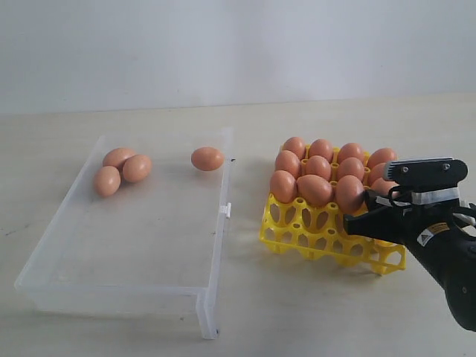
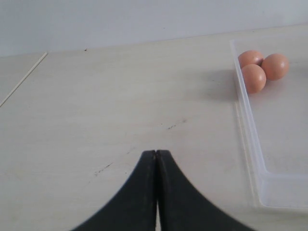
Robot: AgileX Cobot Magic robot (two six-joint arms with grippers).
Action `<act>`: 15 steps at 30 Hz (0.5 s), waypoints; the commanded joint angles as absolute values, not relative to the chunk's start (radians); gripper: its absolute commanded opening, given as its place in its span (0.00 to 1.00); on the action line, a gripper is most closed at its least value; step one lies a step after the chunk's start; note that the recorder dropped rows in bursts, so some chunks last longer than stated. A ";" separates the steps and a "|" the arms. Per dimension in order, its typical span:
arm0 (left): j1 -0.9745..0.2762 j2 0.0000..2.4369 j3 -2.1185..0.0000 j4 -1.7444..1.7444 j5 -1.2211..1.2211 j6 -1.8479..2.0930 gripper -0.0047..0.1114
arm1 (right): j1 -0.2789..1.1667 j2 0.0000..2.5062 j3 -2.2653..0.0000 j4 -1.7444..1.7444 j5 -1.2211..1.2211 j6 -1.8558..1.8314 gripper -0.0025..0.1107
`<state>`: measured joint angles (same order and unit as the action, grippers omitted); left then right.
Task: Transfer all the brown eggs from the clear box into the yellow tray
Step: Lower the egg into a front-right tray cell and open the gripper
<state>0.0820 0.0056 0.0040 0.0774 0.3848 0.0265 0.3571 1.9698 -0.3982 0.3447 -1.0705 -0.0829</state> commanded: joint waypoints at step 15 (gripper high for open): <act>0.076 0.000 0.000 0.071 0.379 0.023 0.04 | 0.353 1.972 -0.403 0.329 -1.065 -0.079 0.41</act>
<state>0.0820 0.0056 0.0040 0.0774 0.3848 0.0265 0.3571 1.9698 -0.3982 0.3447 -1.0705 -0.0816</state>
